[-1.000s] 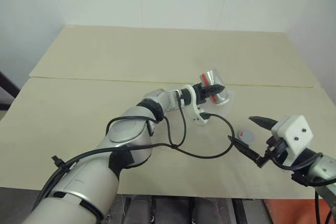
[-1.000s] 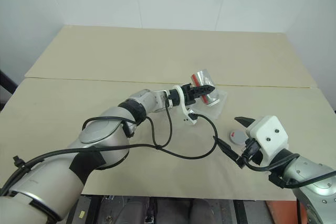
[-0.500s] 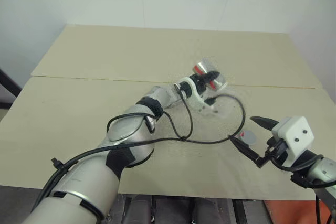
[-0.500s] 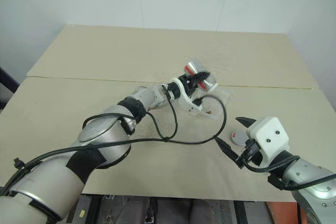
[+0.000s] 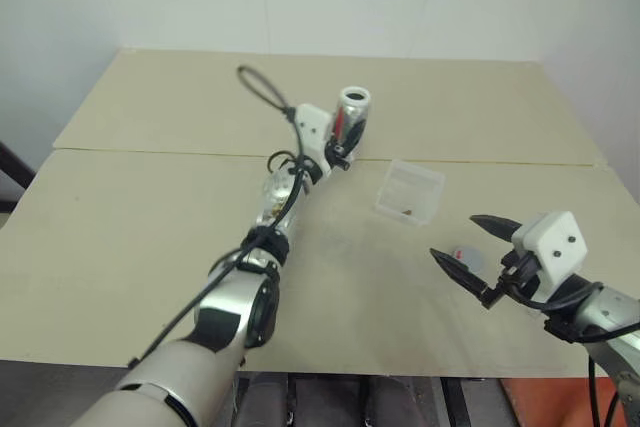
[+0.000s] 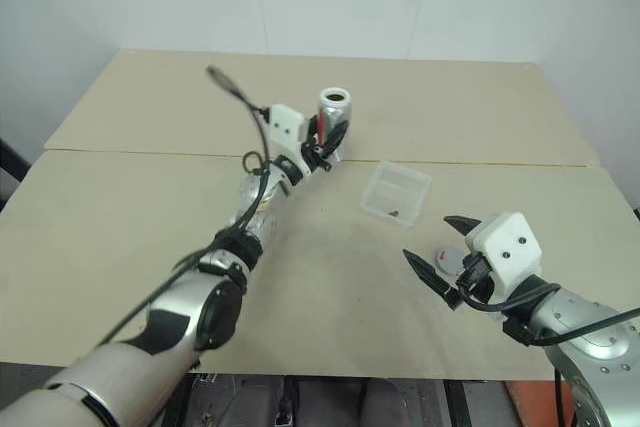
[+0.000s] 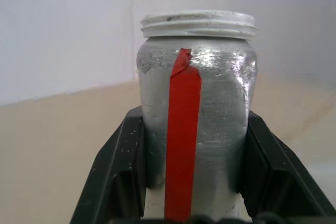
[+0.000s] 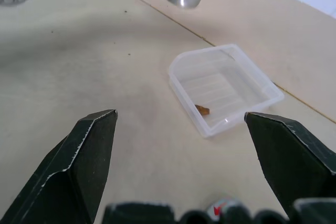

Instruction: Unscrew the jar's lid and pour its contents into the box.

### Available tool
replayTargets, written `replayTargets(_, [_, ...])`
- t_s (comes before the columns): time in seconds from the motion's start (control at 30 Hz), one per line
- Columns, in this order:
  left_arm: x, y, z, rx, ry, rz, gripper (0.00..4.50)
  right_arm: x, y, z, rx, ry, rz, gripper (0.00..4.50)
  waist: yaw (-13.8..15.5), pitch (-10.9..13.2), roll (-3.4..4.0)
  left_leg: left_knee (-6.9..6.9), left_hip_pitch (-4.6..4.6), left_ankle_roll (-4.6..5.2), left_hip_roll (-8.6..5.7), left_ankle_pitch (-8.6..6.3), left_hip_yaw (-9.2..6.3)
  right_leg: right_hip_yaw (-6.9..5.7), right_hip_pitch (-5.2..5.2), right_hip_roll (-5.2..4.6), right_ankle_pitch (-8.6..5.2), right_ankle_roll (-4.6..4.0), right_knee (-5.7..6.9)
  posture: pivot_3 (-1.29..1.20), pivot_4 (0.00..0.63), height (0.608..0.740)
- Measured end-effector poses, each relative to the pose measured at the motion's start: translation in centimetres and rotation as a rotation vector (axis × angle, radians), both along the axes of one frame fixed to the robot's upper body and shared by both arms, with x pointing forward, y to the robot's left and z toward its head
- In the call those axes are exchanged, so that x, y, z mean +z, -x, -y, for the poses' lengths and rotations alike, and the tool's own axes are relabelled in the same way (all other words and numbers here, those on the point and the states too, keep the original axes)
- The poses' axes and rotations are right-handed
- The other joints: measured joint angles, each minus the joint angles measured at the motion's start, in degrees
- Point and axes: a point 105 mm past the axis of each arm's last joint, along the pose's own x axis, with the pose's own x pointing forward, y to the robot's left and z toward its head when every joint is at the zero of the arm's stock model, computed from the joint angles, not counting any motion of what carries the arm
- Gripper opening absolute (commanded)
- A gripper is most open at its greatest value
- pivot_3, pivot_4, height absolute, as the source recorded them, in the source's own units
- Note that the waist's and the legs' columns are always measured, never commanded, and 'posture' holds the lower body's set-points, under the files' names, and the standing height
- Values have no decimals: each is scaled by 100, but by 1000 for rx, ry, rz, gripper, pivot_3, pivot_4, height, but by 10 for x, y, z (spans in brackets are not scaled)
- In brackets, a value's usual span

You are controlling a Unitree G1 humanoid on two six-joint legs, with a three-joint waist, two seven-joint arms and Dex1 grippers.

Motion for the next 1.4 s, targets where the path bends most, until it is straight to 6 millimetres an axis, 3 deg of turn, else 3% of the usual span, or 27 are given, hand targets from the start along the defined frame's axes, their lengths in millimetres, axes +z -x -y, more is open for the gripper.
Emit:
replayTargets(0.2, [-47,33,-31,123,55,-55,1905,-7,-13,-7,56,-12,-12,4484,-19,-1,1,4,12,-1,1,1,-3,4,7,0,1,-2,-4,0,150,740])
replayTargets(0.53, [-73,48,-36,165,-65,-102,1905,-11,-22,-9,101,-4,-16,4484,28,-8,6,1,19,4,-1,-2,-3,1,20,0,1,-2,-4,0,150,740])
replayTargets(0.7, [-78,48,-37,171,-136,-83,1905,-13,-22,-11,115,6,-20,4484,1,-8,6,-9,89,50,2,-30,-3,3,85,1,1,-2,-28,0,150,740])
replayTargets(0.8, [-82,49,-39,163,-138,-96,2800,-16,-21,-12,124,12,-27,4500,-20,-15,12,-9,94,50,4,-31,-3,4,86,0,1,-2,-29,0,150,740])
replayTargets(0.87, [-97,53,-40,155,-155,-142,3459,-17,-21,-12,125,14,-30,4500,-24,-17,15,-10,92,49,3,-30,-2,5,83,1,1,-2,-25,0,150,740])
replayTargets(0.97, [-98,55,-38,141,-162,-146,4406,-17,-22,-11,118,18,-32,4500,-24,-23,24,-12,92,49,3,-30,-2,5,85,0,1,-2,-25,0,150,740])
replayTargets(1.2, [-98,66,-40,141,-149,-147,4460,-18,-23,-10,116,24,-30,4500,-31,-23,24,-14,91,50,5,-31,-2,7,84,0,1,-2,-25,0,150,740])
replayTargets(1.4, [-96,97,-53,90,-232,-131,4460,-18,-23,-10,117,25,-31,4500,-29,-24,27,-14,94,49,14,-31,-3,11,84,0,0,-3,-30,0,150,740])
